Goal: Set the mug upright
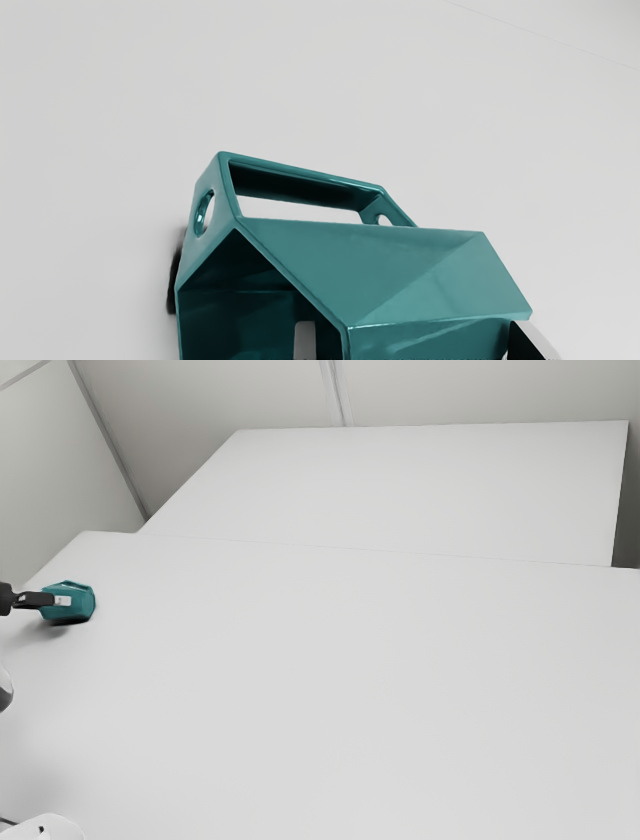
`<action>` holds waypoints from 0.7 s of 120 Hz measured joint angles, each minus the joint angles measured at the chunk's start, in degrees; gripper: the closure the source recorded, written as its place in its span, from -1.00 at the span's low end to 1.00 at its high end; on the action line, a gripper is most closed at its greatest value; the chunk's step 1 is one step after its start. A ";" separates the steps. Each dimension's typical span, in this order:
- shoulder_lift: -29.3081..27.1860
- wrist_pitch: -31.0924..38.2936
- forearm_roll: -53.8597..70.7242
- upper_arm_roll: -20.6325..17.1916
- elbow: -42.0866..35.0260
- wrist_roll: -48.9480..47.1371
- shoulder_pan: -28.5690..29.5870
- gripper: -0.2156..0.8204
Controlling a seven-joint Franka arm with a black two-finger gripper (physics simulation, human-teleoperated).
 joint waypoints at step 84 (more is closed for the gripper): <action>-1.43 -1.06 -2.58 -3.92 0.49 0.05 -1.16 0.86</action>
